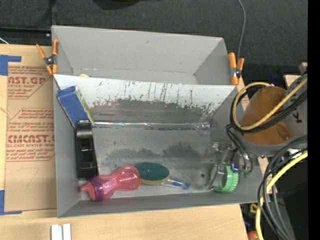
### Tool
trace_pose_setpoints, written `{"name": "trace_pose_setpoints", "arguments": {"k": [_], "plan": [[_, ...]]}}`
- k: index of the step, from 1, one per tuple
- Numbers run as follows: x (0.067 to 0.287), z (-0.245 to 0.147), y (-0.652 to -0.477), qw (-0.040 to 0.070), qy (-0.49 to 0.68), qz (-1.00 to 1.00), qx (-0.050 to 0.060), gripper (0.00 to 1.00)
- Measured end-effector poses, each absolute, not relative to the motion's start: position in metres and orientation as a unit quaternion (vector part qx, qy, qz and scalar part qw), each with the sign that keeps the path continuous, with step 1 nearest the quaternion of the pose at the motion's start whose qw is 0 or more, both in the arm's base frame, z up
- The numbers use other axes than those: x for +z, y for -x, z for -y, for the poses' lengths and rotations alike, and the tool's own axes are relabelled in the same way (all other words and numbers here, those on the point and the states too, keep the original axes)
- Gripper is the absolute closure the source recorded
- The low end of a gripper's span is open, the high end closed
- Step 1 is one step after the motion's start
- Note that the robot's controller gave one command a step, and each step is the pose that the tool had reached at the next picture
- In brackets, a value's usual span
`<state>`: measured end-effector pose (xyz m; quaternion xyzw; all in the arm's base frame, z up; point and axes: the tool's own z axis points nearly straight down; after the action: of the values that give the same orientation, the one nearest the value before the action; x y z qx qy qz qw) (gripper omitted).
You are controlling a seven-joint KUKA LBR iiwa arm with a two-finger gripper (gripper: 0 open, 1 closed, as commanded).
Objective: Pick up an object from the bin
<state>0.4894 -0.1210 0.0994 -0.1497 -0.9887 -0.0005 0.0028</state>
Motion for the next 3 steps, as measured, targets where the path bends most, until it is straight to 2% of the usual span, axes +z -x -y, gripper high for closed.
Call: {"name": "trace_pose_setpoints", "arguments": {"k": [1,2,3], "plan": [[0.081,0.126,-0.506,-0.004,-0.282,0.960,0.000,0.00],[0.074,0.139,-0.492,-0.002,0.026,1.000,0.000,1.00],[0.072,0.141,-0.489,-0.001,0.124,0.992,0.000,1.00]]}}
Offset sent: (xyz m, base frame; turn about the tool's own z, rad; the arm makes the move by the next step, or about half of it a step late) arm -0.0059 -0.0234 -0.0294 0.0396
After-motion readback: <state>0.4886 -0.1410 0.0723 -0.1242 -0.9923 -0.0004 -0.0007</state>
